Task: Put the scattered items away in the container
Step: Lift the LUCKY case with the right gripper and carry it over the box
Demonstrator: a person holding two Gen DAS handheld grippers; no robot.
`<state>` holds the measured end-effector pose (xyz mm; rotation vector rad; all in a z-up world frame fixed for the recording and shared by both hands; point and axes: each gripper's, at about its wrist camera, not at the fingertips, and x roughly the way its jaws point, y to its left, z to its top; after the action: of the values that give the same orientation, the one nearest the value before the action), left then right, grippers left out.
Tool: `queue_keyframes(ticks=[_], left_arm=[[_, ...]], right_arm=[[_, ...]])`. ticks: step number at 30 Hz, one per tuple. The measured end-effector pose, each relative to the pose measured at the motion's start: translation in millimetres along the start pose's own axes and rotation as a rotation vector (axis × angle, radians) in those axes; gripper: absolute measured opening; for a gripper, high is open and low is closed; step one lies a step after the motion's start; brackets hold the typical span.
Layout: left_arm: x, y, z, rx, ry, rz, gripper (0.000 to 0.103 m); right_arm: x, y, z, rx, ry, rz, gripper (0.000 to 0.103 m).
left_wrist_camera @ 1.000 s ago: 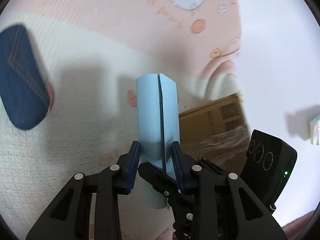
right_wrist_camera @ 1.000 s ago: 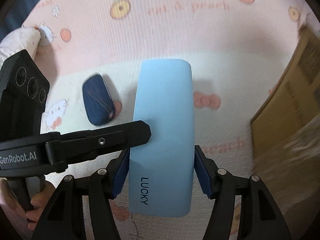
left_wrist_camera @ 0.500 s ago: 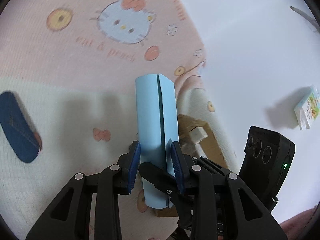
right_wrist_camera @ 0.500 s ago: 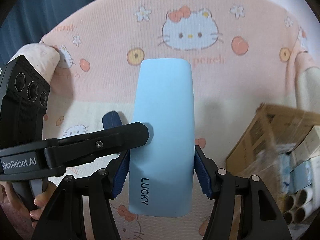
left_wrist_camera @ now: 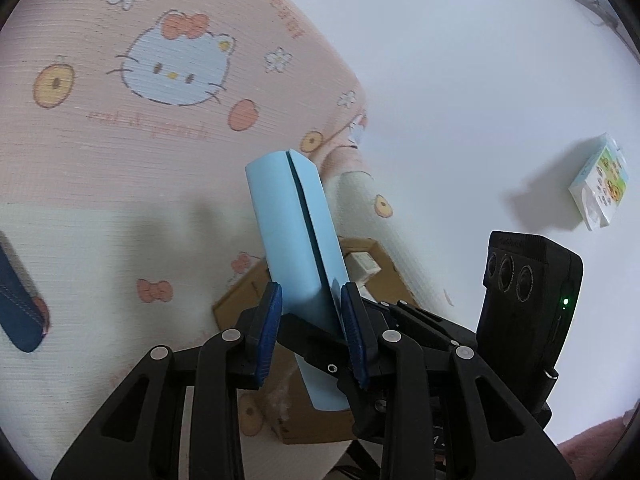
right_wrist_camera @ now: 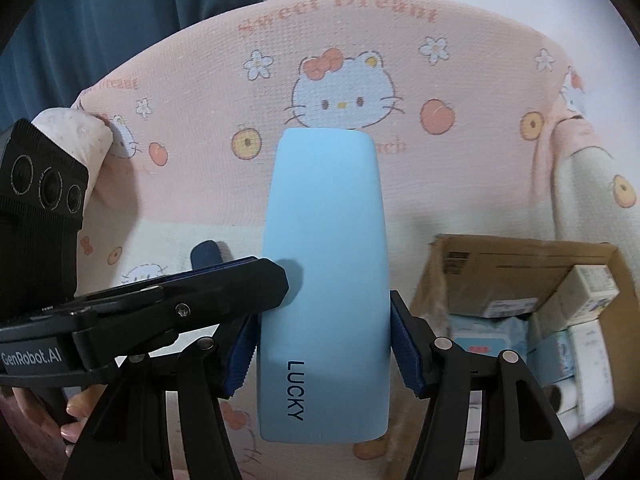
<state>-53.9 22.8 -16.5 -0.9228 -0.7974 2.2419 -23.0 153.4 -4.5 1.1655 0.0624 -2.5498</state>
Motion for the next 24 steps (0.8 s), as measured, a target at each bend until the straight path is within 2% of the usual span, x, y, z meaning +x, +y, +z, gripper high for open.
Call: queue_keyframes(ticks=[4, 13, 20, 24], left_arm=[[15.6, -11.3, -0.9, 0.023, 0.025, -0.006, 0.034], [70.3, -36.0, -7.8, 0.039, 0.141, -0.052, 0.034], [116.3, -58.2, -12.6, 0.111, 0.215, -0.070, 0.034], [134.3, -66.7, -15.6, 0.148, 0.249, -0.065, 0.034]], right_arm=[[-7.5, -14.1, -3.3, -0.002, 0.000, -0.018, 0.059], [-15.3, -72.2, -14.8, 0.059, 0.058, -0.062, 0.059], [-23.2, -114.5, -20.5, 0.112, 0.080, -0.107, 0.059], [-20.7, -136.4, -23.2, 0.178, 0.109, -0.077, 0.059]])
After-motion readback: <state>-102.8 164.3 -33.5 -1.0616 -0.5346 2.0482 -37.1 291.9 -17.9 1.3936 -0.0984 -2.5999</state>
